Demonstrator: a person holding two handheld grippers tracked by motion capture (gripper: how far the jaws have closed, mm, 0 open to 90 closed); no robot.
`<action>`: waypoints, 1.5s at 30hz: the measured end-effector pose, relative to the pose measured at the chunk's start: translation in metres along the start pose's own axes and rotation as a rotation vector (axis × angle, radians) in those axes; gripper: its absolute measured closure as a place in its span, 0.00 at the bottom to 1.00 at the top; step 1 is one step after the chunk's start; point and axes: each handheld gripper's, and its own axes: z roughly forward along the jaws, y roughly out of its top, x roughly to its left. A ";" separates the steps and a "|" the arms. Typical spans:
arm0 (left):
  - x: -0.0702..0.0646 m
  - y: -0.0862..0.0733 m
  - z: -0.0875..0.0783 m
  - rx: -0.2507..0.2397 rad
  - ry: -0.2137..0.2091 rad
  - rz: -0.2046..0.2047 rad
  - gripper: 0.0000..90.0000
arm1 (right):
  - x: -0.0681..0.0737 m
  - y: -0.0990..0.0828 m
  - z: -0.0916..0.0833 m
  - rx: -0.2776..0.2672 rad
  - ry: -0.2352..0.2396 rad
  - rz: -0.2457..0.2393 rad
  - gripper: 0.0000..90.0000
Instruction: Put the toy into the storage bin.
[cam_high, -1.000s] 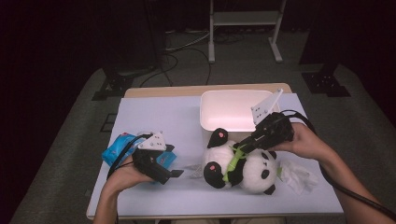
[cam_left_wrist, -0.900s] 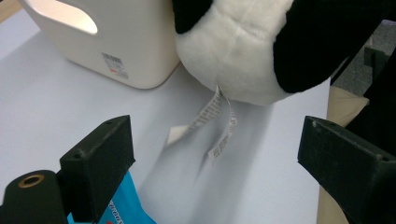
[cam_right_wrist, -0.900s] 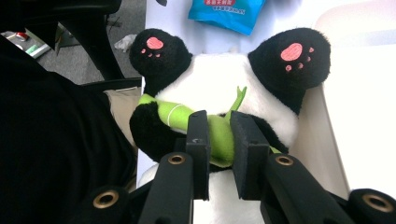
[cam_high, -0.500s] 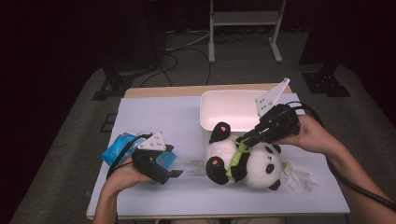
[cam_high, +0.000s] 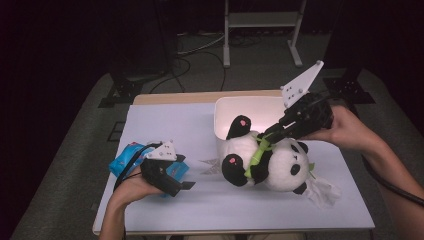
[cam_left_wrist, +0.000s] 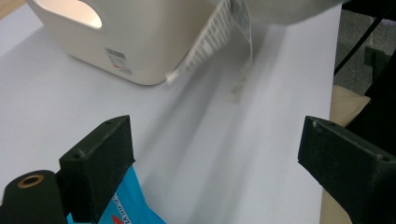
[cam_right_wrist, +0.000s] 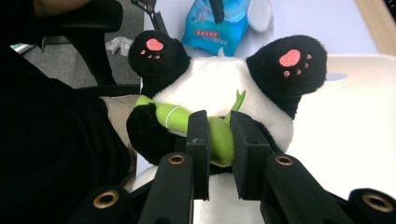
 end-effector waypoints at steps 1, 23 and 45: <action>0.000 0.000 0.000 -0.002 0.000 -0.001 0.11 | 0.000 0.002 -0.002 -0.004 0.001 -0.004 0.86; 0.009 -0.008 -0.005 -0.012 0.011 -0.040 0.11 | -0.036 0.030 -0.034 -0.019 -0.024 -0.007 0.86; 0.017 -0.016 -0.009 -0.026 0.016 -0.083 0.11 | -0.123 0.028 -0.027 -0.022 -0.035 0.074 0.86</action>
